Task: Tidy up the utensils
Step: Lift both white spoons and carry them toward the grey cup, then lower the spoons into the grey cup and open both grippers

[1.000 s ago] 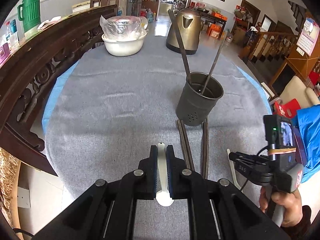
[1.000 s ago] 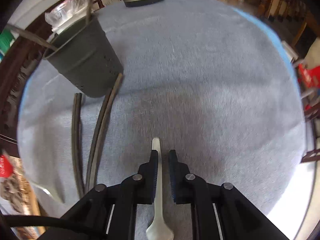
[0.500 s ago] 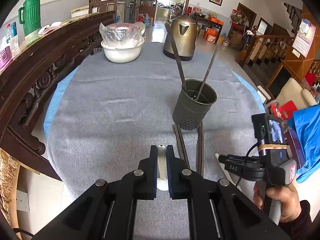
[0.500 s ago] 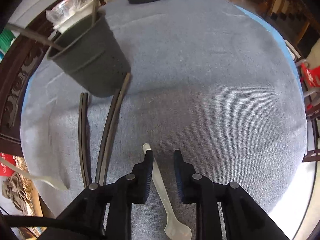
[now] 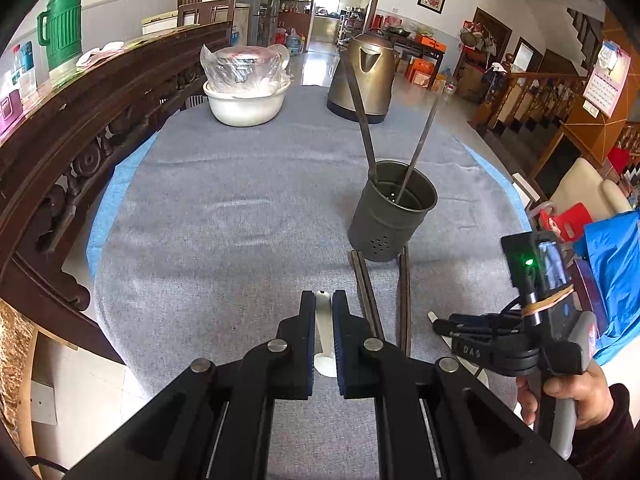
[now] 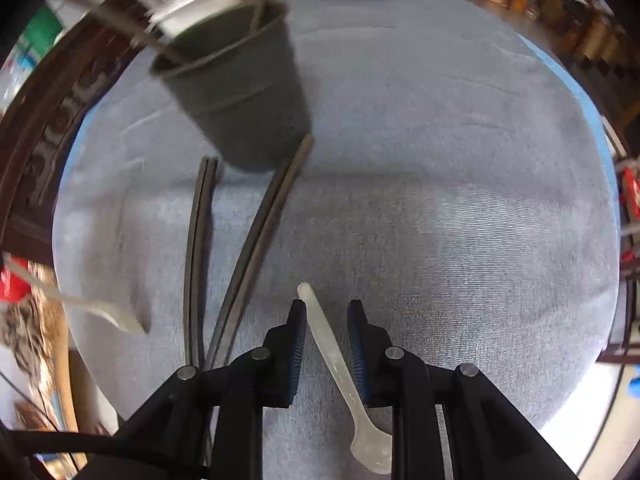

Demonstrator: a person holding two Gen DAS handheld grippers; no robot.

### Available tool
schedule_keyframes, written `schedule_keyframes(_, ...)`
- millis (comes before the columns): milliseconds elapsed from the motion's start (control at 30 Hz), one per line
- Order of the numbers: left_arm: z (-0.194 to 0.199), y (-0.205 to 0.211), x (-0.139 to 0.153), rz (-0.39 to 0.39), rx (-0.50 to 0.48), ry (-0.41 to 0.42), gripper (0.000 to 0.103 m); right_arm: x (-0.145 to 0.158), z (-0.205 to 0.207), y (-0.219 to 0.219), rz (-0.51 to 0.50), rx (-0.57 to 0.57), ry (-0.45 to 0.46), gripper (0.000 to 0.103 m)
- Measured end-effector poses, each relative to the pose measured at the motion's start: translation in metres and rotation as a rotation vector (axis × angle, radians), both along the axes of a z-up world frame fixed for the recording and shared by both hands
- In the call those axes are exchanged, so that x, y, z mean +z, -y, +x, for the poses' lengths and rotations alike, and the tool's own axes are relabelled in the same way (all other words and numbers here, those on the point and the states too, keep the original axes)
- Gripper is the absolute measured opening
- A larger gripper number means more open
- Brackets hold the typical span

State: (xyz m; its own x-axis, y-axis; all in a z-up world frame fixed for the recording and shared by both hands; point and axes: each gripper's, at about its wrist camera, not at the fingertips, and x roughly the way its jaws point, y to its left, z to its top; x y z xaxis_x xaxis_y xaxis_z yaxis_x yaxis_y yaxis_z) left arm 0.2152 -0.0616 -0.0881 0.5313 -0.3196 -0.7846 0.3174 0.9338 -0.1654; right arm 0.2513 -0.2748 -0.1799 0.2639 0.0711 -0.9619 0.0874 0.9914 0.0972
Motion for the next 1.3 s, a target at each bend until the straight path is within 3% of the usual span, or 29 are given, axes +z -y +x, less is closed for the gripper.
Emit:
schedule_keyframes(167,-0.002,0.000,0.001,-0.007,-0.002,-0.004,0.009,-0.010,0.003,-0.009,-0.031,0.066,-0.002,0.024)
schedule_keyframes(333,0.001,0.001,0.001,-0.009,0.005,-0.010,0.009,-0.011,0.001,-0.030,-0.124,0.140,0.008,0.023)
schedule_keyframes(400,0.003,0.002,0.001,-0.007,0.009,-0.012,0.009,-0.011,0.000,-0.030,-0.119,0.150,0.014,0.021)
schedule_keyframes(433,0.004,0.003,0.001,-0.006,0.009,-0.014,0.009,-0.012,-0.001,-0.027,-0.117,0.157,0.020,0.012)
schedule_keyframes(467,0.005,0.004,0.001,-0.005,0.010,-0.013,0.009,-0.011,-0.002,-0.025,-0.115,0.153,0.028,0.011)
schedule_keyframes(700,0.003,0.010,0.010,0.006,0.001,0.009,0.009,-0.001,-0.010,0.011,-0.014,0.096,0.094,0.011)
schedule_keyframes(1033,0.008,0.025,0.043,0.000,-0.036,0.074,0.009,0.084,-0.022,0.051,0.107,-0.011,0.404,0.011)
schedule_keyframes(1300,0.017,0.040,0.082,-0.021,-0.060,0.177,0.009,0.135,-0.023,0.062,0.265,-0.105,0.757,0.011)
